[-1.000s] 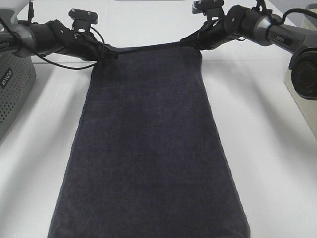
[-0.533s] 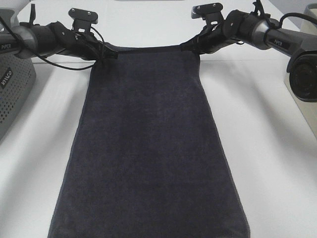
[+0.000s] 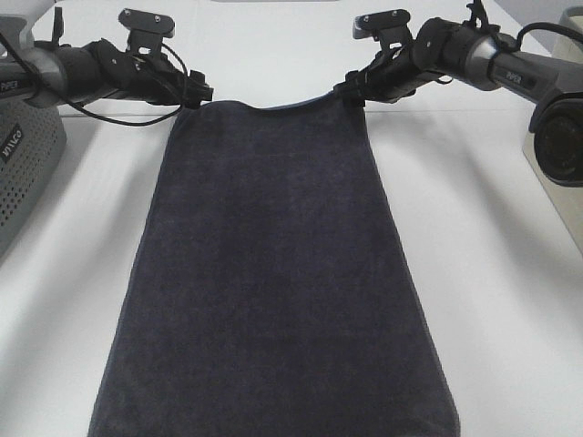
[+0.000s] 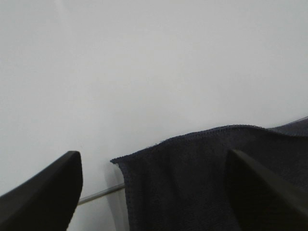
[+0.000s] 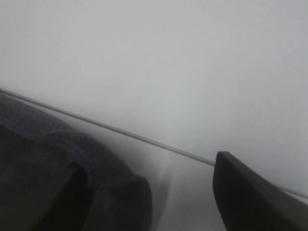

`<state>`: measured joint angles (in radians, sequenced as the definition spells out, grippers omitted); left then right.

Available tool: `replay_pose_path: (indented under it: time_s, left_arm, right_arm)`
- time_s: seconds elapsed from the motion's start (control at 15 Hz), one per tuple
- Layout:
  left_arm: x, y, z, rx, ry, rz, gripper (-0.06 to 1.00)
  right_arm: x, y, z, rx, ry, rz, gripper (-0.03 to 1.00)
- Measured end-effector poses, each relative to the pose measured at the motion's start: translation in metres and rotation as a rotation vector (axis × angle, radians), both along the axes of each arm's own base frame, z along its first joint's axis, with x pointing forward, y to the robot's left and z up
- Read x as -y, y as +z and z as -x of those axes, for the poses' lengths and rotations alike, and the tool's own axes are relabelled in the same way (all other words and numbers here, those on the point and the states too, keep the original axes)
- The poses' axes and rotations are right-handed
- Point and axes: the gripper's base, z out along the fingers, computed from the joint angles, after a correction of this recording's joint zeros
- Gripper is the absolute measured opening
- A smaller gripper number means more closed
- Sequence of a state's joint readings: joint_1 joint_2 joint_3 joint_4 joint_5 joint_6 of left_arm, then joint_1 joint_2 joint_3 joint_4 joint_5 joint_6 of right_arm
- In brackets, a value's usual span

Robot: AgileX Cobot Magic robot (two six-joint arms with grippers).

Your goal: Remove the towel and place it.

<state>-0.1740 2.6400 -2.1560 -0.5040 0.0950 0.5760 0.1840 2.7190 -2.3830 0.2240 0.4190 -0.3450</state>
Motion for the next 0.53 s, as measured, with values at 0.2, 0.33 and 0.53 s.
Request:
replay_pose_path:
  time_s: [0.2,0.33,0.53]
  left_arm:
    - [0.000,0.000,0.000,-0.003,-0.001,0.000,0.77]
    - [0.003,-0.002,0.004,-0.063,-0.034,0.004,0.77]
    - [0.008,0.011,0.012,-0.166,-0.113,-0.009,0.77]
  right_arm:
    - [0.000,0.006,0.006,-0.066,0.020,0.011,0.68]
    - [0.000,0.028,0.013,-0.119,0.043,0.021,0.68]
    - [0.001,0.045,0.026,-0.238,0.079,0.051,0.68]
